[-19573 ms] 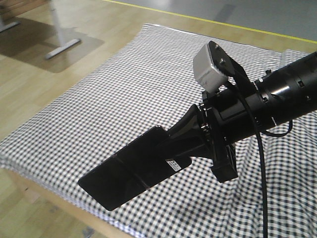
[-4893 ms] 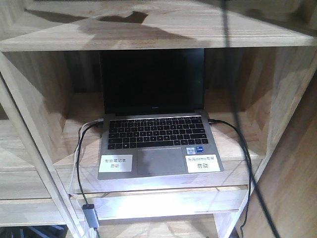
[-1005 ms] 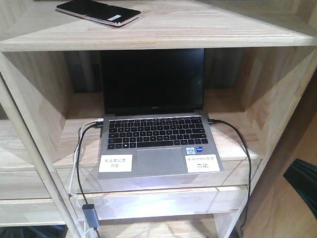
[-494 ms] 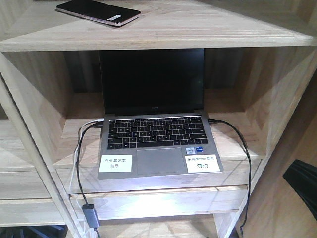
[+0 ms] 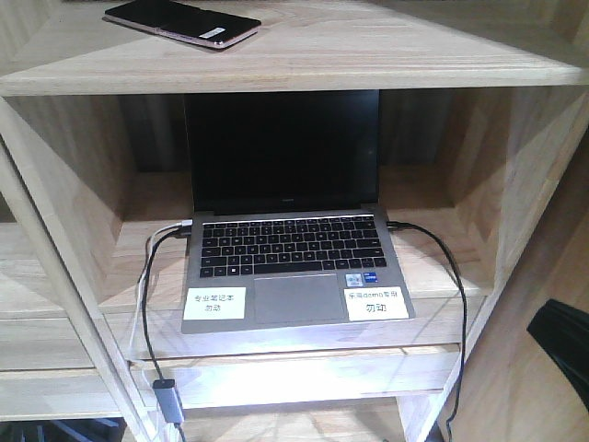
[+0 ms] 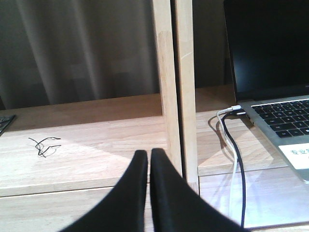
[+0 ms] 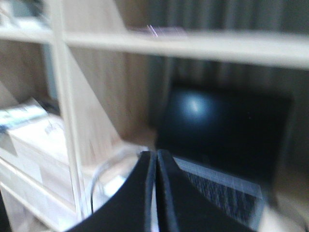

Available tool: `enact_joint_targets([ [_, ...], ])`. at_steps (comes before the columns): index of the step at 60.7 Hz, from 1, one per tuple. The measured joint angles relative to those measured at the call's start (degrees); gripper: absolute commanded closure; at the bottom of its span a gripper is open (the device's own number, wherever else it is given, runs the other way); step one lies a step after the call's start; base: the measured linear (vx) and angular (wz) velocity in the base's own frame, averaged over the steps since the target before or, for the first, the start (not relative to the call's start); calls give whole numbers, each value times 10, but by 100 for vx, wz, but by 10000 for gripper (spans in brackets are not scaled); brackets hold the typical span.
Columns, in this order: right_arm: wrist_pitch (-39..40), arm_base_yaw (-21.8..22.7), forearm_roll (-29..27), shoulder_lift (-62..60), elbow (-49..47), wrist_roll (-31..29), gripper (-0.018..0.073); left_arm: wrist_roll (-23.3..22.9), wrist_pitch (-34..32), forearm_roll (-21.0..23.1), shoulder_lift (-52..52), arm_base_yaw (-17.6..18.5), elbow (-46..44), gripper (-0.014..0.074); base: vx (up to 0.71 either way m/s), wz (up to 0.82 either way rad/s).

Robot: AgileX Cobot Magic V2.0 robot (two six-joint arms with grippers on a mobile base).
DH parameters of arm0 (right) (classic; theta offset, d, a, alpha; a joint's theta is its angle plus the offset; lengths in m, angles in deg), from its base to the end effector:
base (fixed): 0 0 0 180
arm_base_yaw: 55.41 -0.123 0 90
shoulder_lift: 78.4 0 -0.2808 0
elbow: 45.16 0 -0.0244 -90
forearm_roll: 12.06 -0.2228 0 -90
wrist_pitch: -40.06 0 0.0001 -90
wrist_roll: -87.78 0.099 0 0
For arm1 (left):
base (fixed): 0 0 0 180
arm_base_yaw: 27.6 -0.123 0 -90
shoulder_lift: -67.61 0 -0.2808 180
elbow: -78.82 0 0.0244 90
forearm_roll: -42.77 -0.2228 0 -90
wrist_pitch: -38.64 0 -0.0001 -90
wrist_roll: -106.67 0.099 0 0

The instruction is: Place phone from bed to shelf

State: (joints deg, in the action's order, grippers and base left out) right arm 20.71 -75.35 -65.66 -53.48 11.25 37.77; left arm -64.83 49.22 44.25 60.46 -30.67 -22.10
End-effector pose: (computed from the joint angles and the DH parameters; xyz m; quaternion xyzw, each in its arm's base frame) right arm 0.0447 0.0444 0.2938 -0.2037 0.6961 0.2255 0.6504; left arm 0.0404 0.0017 0.1851 0.0275 0.7473 0.0568 0.6615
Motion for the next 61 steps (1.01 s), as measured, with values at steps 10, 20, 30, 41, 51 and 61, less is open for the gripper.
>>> enact_joint_targets([
  [10,-4,0,213,0,0,238,566,0,0,0,0,0,0,595,0,0],
  [20,-4,0,402,0,0,427,566,0,0,0,0,0,0,595,0,0],
  [30,8,12,485,0,0,473,566,0,0,0,0,0,0,595,0,0],
  [41,16,84,494,-17,33,479,566,0,0,0,0,0,0,595,0,0],
  [51,25,143,494,-77,92,480,566,0,0,0,0,0,0,595,0,0],
  [61,56,172,495,-156,154,480,566,0,0,0,0,0,0,595,0,0],
])
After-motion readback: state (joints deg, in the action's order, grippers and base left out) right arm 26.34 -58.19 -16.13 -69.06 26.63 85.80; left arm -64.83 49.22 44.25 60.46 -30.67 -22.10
